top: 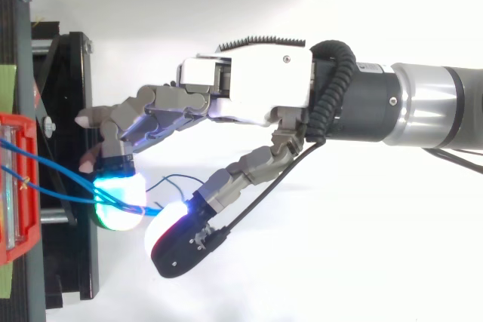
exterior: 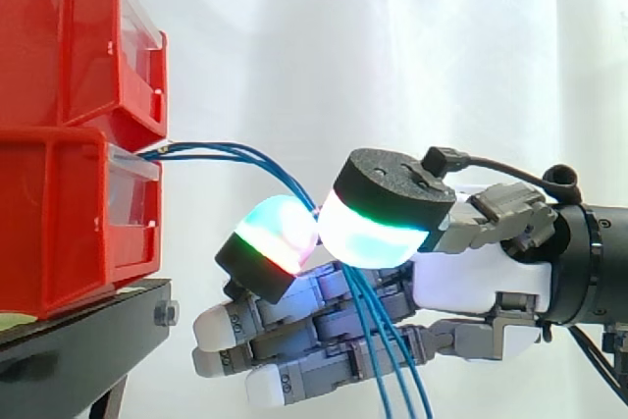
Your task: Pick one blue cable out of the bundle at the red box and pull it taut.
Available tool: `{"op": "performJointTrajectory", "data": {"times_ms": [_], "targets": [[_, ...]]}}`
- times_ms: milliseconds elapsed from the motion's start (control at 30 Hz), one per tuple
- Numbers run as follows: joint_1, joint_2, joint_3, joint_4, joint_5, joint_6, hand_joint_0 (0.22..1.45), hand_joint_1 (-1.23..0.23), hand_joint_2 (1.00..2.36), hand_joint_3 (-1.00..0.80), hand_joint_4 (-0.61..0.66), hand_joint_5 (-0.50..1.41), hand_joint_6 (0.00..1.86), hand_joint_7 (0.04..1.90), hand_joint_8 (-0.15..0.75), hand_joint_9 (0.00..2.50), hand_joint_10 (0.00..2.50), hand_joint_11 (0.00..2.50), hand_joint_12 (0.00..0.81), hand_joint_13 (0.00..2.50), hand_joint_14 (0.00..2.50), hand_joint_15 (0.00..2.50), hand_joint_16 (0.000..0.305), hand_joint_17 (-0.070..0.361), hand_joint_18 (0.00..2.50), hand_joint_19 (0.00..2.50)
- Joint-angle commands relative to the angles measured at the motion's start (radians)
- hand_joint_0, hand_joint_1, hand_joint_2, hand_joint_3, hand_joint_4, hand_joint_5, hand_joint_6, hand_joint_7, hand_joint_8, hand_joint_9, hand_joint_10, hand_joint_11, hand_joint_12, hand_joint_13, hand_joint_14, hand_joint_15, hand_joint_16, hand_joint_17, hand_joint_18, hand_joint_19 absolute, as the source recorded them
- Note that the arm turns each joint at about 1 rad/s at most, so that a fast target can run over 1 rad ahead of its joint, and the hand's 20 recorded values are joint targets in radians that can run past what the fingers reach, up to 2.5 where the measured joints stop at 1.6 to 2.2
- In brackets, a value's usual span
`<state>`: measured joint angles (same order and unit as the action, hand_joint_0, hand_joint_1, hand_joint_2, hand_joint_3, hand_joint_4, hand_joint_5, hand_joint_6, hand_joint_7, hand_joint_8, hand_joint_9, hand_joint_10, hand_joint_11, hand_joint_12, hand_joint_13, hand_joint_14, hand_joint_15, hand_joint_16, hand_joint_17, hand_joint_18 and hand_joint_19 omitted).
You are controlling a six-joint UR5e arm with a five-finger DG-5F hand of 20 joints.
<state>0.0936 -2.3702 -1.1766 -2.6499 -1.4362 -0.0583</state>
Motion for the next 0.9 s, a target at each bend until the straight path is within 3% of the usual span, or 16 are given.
{"op": "performJointTrajectory", "data": {"times_ms": [0, 33, 133, 267, 467, 633, 867], "targets": [[0.0, 0.0, 0.0, -0.001, -0.001, 0.0, 0.66, -0.94, 1.0, -0.5, 0.15, -0.19, 0.88, 0.91, 0.283, 0.55, 0.0, 0.19, 0.368, 0.25, 0.0, 0.0, 0.057, 0.129, 0.37, 0.09], [0.0, -0.001, 0.0, -0.001, 0.0, 0.0, 0.56, -0.87, 1.0, -0.5, 0.17, -0.18, 0.87, 0.92, 0.3, 0.55, 0.0, 0.19, 0.379, 0.25, 0.0, 0.0, 0.059, 0.133, 0.36, 0.11], [0.0, -0.001, 0.0, -0.001, 0.0, 0.0, 0.51, -0.79, 1.0, -0.5, 0.18, -0.17, 0.86, 0.93, 0.316, 0.58, 0.0, 0.19, 0.392, 0.26, 0.0, 0.0, 0.061, 0.138, 0.37, 0.12], [0.002, 0.0, 0.0, 0.001, -0.001, 0.0, 0.57, -0.69, 1.0, -0.5, 0.17, -0.15, 0.85, 0.98, 0.313, 0.62, 0.0, 0.19, 0.38, 0.27, 0.0, 0.0, 0.059, 0.132, 0.36, 0.14], [0.002, 0.0, 0.0, -0.001, -0.001, 0.002, 0.62, -0.75, 1.02, -0.26, 0.15, -0.14, 0.87, 1.04, 0.321, 0.66, 0.01, 0.21, 0.376, 0.32, 0.0, 0.0, 0.057, 0.128, 0.41, 0.14], [0.002, -0.001, 0.0, -0.001, -0.003, 0.005, 0.63, -0.82, 1.02, -0.16, 0.11, -0.14, 0.87, 1.08, 0.321, 0.67, 0.0, 0.22, 0.376, 0.34, 0.0, 0.0, 0.057, 0.128, 0.43, 0.14], [0.002, -0.001, 0.0, -0.004, -0.004, 0.008, 0.69, -0.92, 1.02, -0.23, 0.05, -0.16, 0.89, 1.0, 0.306, 0.63, 0.01, 0.21, 0.372, 0.32, 0.0, 0.0, 0.057, 0.128, 0.42, 0.1]]}}
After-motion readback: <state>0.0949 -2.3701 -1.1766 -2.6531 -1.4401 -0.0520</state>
